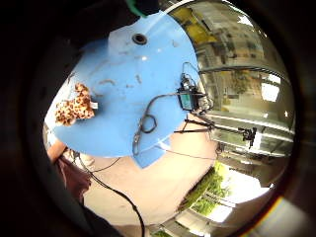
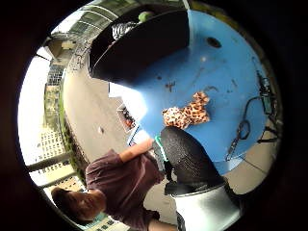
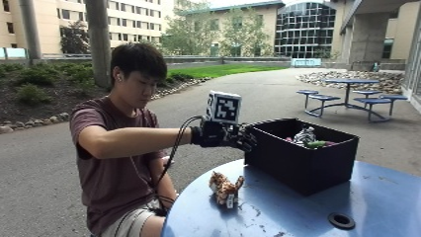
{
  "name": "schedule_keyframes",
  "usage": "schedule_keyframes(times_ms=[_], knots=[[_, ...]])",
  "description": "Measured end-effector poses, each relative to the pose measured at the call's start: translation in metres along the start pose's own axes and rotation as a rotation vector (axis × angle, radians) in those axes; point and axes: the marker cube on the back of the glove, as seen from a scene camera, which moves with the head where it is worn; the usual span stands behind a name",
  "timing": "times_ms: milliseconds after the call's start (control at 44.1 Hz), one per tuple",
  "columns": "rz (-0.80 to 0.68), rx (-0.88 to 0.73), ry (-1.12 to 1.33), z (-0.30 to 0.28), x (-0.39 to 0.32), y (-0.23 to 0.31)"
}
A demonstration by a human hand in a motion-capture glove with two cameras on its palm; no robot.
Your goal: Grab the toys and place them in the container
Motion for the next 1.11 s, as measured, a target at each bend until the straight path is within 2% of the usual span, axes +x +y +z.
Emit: schedule_keyframes(times_ms=[181,317,453,589,702,770,951,1110], knots=[[-0.070,-0.075,-0.179,0.115,-0.031,-0.011],[-0.082,-0.129,-0.184,0.179,-0.048,-0.026],[-0.059,0.106,-0.178,0.196,-0.046,-0.033],[-0.040,0.332,-0.220,0.202,-0.053,-0.035],[-0.021,0.410,-0.235,0.195,-0.055,-0.043],[-0.007,0.380,-0.233,0.191,-0.058,-0.053],[0.050,0.168,-0.268,0.165,-0.051,-0.070],[0.100,0.191,-0.221,0.075,-0.028,-0.074]])
